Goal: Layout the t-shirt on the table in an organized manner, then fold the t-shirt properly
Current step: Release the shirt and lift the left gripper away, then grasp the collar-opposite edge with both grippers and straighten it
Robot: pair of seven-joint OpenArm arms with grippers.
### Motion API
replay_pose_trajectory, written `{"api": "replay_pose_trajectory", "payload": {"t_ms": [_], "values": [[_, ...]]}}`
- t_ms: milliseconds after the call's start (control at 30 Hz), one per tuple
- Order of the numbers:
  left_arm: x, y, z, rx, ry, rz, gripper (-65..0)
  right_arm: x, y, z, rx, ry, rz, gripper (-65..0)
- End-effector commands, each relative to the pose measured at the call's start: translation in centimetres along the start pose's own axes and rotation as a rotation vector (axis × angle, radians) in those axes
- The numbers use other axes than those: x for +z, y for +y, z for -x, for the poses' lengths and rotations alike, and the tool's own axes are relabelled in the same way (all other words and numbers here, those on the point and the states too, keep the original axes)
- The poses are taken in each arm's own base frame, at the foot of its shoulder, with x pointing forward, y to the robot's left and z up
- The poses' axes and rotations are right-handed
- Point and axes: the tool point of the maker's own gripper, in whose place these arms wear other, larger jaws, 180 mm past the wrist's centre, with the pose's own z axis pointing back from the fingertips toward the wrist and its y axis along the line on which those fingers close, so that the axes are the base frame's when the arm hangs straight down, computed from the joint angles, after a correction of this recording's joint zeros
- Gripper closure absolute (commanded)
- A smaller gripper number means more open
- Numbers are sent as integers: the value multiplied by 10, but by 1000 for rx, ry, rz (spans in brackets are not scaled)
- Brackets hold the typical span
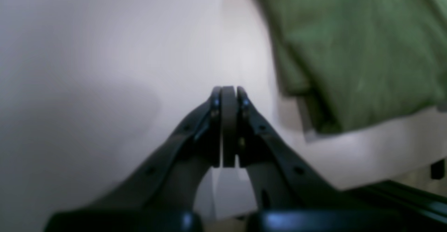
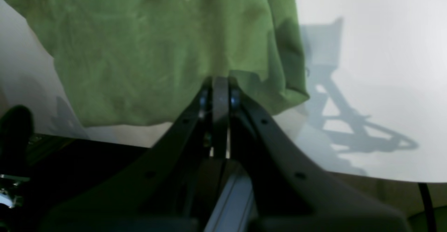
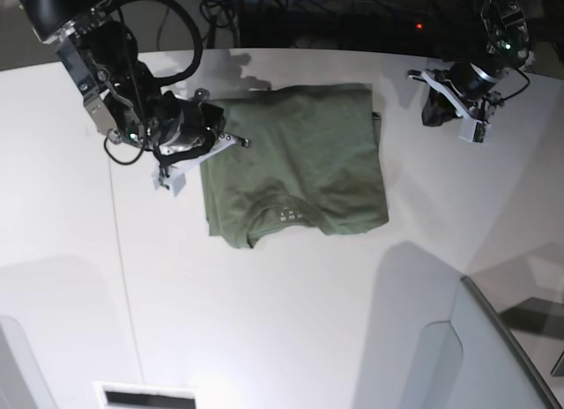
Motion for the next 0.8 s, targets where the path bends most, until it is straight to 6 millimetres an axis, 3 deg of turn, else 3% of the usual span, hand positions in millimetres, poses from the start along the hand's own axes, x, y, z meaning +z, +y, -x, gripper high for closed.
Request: {"api": "replay_pose_trajectory", "payload": {"t_ms": [0,167,767], "values": [[3,0,-10,2,-43,9,0,4,2,-6,9,-21,-8,0],[-3,-8,7,49,-16,27,0,4,-1,-4,4,-16,-4,0],[-6,-28,16,78,-14,60,0,3,-14,17,5,23,22,0]]}}
